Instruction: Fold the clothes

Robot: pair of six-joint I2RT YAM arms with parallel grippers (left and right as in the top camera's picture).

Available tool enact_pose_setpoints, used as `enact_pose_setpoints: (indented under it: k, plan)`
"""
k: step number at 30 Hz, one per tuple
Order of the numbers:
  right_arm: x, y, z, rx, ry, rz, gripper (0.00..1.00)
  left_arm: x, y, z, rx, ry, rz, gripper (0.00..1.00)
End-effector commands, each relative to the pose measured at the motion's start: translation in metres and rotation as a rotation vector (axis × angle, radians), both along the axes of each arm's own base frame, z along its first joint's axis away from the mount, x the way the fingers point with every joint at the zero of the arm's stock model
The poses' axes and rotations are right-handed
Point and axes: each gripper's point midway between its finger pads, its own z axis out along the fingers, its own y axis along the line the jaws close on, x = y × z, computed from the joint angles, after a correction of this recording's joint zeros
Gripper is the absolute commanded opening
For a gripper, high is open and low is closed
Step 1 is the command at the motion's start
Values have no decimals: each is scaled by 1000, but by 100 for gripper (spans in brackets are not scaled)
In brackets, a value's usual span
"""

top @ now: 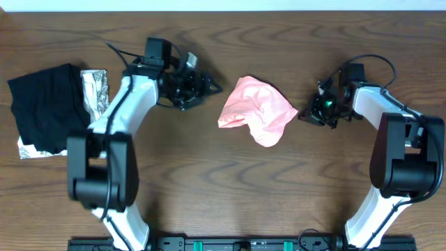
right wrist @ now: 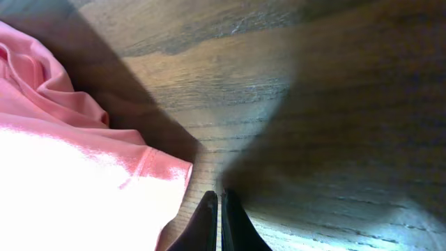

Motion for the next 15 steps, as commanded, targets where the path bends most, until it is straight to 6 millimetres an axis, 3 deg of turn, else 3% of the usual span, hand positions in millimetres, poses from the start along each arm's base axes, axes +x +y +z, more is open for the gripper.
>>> enact_pose_setpoints:
  k: [1, 6, 15]
  plan:
    - [-18, -19, -26, -127, 72, 7, 5, -7, -20, 6, -168, 2, -107, 78]
    - [-19, -19, -26, -128, 72, 14, 5, -11, -19, -16, -160, 70, -101, 78]
    - [-19, -21, -27, -137, 67, 23, 6, -36, -20, -15, -191, 267, -62, 82]
